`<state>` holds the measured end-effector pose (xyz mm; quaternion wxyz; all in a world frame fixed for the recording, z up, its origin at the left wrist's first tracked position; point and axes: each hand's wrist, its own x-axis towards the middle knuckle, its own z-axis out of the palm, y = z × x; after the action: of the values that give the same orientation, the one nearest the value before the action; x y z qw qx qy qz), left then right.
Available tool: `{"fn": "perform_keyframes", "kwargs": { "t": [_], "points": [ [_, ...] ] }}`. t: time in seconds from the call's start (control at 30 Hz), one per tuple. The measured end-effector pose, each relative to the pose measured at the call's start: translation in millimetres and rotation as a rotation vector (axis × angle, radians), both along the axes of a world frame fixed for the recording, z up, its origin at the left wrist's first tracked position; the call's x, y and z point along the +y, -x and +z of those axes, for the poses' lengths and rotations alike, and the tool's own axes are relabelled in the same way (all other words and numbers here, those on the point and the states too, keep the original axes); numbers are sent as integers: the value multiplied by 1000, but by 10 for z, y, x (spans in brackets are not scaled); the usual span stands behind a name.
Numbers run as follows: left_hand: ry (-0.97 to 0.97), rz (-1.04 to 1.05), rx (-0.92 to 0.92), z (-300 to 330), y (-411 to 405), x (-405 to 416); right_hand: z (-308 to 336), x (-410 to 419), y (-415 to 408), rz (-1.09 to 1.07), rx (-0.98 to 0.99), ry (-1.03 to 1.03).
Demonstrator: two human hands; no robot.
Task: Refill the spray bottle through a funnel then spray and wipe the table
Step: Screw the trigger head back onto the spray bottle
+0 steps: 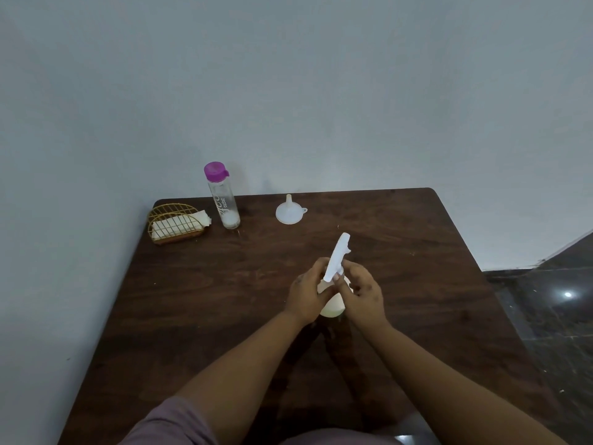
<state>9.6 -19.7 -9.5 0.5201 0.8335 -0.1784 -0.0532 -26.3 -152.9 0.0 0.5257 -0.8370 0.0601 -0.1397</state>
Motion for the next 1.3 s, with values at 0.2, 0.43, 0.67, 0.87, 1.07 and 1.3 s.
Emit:
{"fn": "perform_keyframes", "kwargs": {
  "t": [0.2,0.43,0.67,0.87,1.07,1.3],
  "points": [
    [-24,-8,14,-12,-15,-6,46,127,-97,-190,17,-56],
    [81,18,117,-8,-20,3,-128,77,27,-97,80,-165],
    [61,41,142,-56,-53,-13,-99,99,-25,-57,-64,54],
    [5,87,53,-105,49,-72,-109,261,-4,-177,-93,-66],
    [-31,34,10,-170,1,-9,-158,243,-30,-277,-18,-270],
    [-6,-4,10,-83,-13,-4,-130,146,-19,-242,23,-290]
  ]
}}
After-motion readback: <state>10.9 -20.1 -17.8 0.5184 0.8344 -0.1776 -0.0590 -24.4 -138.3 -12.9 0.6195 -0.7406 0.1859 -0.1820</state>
